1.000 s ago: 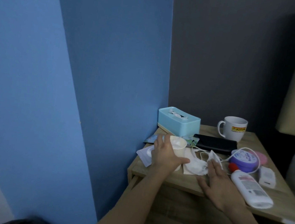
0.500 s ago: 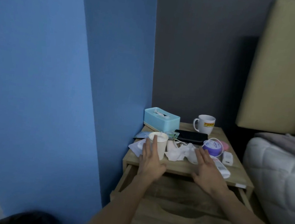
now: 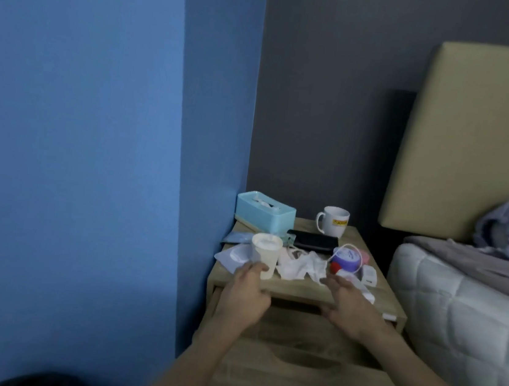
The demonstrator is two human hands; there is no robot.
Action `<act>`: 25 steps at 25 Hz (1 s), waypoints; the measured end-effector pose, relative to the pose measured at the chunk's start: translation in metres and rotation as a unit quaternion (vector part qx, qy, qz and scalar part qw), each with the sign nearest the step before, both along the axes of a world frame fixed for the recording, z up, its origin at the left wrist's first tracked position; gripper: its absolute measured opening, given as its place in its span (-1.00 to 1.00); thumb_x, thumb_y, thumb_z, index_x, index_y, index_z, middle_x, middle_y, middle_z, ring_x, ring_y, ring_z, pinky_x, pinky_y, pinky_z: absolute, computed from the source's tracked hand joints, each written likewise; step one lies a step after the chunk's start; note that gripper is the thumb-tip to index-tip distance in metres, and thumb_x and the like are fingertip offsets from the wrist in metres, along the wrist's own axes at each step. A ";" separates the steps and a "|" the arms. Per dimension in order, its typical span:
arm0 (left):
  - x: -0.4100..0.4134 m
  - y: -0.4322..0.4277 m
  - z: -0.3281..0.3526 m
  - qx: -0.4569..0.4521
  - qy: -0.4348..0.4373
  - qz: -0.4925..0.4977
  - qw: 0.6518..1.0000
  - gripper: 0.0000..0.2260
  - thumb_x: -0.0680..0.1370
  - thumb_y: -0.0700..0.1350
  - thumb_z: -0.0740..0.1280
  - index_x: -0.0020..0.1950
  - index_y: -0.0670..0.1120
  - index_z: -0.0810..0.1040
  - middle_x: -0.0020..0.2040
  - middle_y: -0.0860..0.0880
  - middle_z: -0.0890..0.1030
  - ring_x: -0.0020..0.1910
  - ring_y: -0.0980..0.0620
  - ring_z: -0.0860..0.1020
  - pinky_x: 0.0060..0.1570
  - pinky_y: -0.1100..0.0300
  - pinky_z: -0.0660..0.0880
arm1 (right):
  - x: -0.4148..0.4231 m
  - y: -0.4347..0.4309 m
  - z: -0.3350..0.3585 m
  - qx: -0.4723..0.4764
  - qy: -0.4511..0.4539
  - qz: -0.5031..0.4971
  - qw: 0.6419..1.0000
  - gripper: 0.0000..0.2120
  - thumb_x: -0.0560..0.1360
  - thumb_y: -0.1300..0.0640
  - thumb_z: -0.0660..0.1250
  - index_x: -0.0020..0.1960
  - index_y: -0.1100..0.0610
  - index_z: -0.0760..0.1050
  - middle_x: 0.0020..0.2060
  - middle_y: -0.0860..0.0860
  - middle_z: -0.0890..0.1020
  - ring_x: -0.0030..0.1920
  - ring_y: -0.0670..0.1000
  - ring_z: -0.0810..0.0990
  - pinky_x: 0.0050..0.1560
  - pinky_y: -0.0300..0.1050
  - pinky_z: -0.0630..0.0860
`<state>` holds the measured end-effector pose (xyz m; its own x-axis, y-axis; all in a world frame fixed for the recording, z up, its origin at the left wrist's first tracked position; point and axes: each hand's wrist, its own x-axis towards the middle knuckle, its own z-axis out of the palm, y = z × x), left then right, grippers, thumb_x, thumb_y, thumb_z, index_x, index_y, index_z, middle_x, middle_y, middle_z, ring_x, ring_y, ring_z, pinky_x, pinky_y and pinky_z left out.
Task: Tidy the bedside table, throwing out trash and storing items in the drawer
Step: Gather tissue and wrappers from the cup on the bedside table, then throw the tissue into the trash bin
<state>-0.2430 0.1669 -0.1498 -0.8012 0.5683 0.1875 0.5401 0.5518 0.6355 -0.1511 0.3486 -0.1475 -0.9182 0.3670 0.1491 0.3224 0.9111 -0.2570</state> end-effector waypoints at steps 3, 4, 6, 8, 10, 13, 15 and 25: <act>0.003 -0.011 0.045 -0.002 -0.016 -0.023 1.000 -0.61 0.53 -0.21 0.23 0.35 0.02 0.37 0.32 0.02 0.41 0.26 -0.01 0.44 0.18 0.08 0.48 | -0.002 -0.013 0.044 -0.018 -0.015 0.019 1.000 -0.45 0.49 0.04 0.29 0.43 -0.01 0.19 0.48 -0.01 0.22 0.43 0.01 0.26 0.38 -0.08 0.27; 0.004 -0.012 0.067 -0.014 -0.029 -0.032 0.999 -0.60 0.54 -0.20 0.23 0.36 0.03 0.35 0.30 0.05 0.40 0.28 -0.01 0.43 0.20 0.10 0.47 | 0.000 -0.017 0.066 -0.029 -0.023 0.022 0.999 -0.45 0.50 0.03 0.28 0.44 -0.01 0.19 0.48 -0.01 0.22 0.44 0.01 0.26 0.38 -0.09 0.28; 0.014 -0.015 0.118 -0.036 -0.047 -0.042 0.997 -0.56 0.55 -0.18 0.23 0.42 0.05 0.30 0.35 0.06 0.37 0.35 -0.01 0.39 0.27 0.12 0.42 | 0.007 -0.030 0.118 -0.033 -0.033 0.029 0.999 -0.42 0.50 0.03 0.27 0.47 0.01 0.15 0.50 -0.01 0.18 0.47 0.03 0.21 0.40 -0.08 0.25; 0.024 -0.017 0.186 -0.072 -0.062 -0.047 0.994 -0.51 0.56 -0.18 0.22 0.48 0.02 0.23 0.50 0.00 0.25 0.47 -0.01 0.23 0.42 0.07 0.28 | 0.014 -0.038 0.193 -0.034 -0.067 0.032 0.997 -0.39 0.51 0.03 0.25 0.49 0.06 0.10 0.52 0.02 0.14 0.49 0.04 0.14 0.41 -0.09 0.22; 0.036 -0.019 0.246 -0.133 -0.065 -0.071 0.986 -0.48 0.55 -0.17 0.21 0.51 -0.02 0.17 0.55 -0.03 0.12 0.53 -0.03 0.08 0.49 0.05 0.14 | 0.020 -0.047 0.263 -0.036 -0.077 0.051 0.995 -0.38 0.50 0.06 0.24 0.49 0.11 0.09 0.51 0.06 0.15 0.50 0.06 0.10 0.42 -0.08 0.18; 0.041 -0.019 0.336 -0.160 -0.057 -0.090 0.981 -0.46 0.55 -0.17 0.21 0.51 -0.06 0.13 0.56 -0.05 0.08 0.55 -0.06 0.01 0.48 0.00 0.12 | 0.027 -0.058 0.357 -0.045 -0.092 0.059 0.993 -0.40 0.50 0.06 0.24 0.48 0.15 0.13 0.50 0.11 0.16 0.50 0.10 0.10 0.45 -0.03 0.18; 0.041 -0.017 0.381 -0.147 -0.041 -0.086 0.985 -0.45 0.56 -0.17 0.21 0.52 -0.07 0.11 0.57 -0.05 0.06 0.55 -0.05 0.00 0.48 -0.01 0.10 | 0.030 -0.061 0.397 -0.055 -0.084 0.059 0.993 -0.39 0.49 0.06 0.25 0.48 0.16 0.14 0.50 0.12 0.17 0.49 0.11 0.13 0.43 -0.02 0.20; 0.044 -0.047 0.411 -0.114 -0.069 0.182 0.974 -0.44 0.51 0.05 0.11 0.49 -0.09 0.21 0.50 -0.06 0.28 0.49 0.00 0.22 0.43 0.15 0.20 | -0.053 -0.057 0.425 -0.094 -0.087 0.388 0.913 -0.41 0.54 0.03 0.19 0.49 0.12 0.06 0.51 0.02 0.14 0.50 -0.03 0.09 0.43 -0.21 0.02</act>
<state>-0.1988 0.1203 0.2616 -0.9659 0.2569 -0.0334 0.2015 0.8260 0.5264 -0.2042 0.2918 0.2775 -0.9164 -0.3997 -0.0231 -0.3498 0.8273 -0.4395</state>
